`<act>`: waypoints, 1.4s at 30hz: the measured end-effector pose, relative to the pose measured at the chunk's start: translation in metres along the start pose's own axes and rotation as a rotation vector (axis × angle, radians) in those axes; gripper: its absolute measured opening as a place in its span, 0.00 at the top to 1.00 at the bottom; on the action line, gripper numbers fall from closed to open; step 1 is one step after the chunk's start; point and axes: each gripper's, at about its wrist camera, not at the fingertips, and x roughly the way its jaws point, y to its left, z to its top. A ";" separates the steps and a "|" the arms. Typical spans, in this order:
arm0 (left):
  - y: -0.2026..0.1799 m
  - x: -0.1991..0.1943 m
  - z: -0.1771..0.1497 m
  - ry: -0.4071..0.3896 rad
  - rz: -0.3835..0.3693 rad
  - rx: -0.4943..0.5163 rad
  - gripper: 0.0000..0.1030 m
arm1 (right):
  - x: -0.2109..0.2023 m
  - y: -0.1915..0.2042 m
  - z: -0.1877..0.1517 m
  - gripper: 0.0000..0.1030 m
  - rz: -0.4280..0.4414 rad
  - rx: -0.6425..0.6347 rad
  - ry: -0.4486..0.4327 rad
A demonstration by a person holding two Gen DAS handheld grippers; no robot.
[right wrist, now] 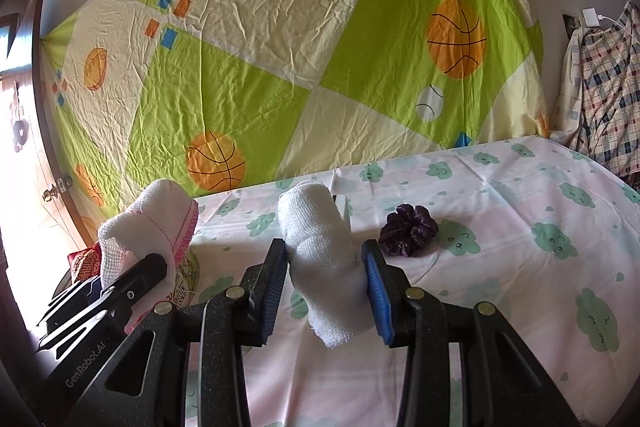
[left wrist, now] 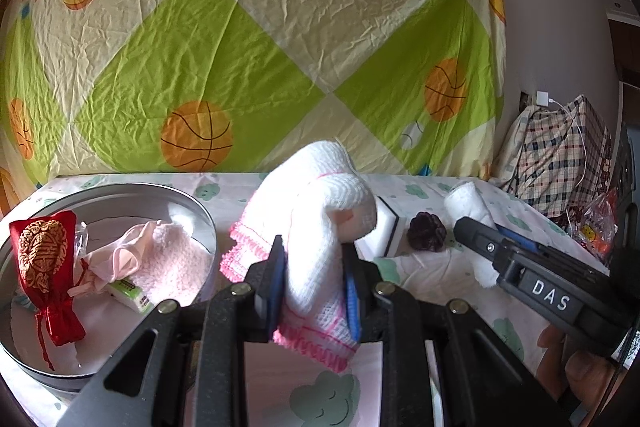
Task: Organize soft objects
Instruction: 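Lift the towel with the left tool while the right tool lifts the rolled cloth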
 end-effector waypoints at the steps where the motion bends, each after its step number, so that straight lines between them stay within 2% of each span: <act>1: 0.001 -0.001 0.000 -0.002 0.001 -0.002 0.77 | 0.000 0.001 0.000 0.60 -0.001 -0.002 -0.004; 9: 0.008 -0.008 -0.001 -0.017 0.003 -0.010 0.77 | -0.006 0.013 -0.001 0.60 -0.016 -0.032 -0.048; 27: 0.020 -0.023 -0.004 -0.044 0.021 -0.008 0.77 | -0.015 0.028 -0.004 0.60 0.013 -0.051 -0.106; 42: 0.045 -0.035 -0.008 -0.053 0.048 -0.044 0.77 | -0.016 0.048 -0.009 0.60 0.059 -0.083 -0.102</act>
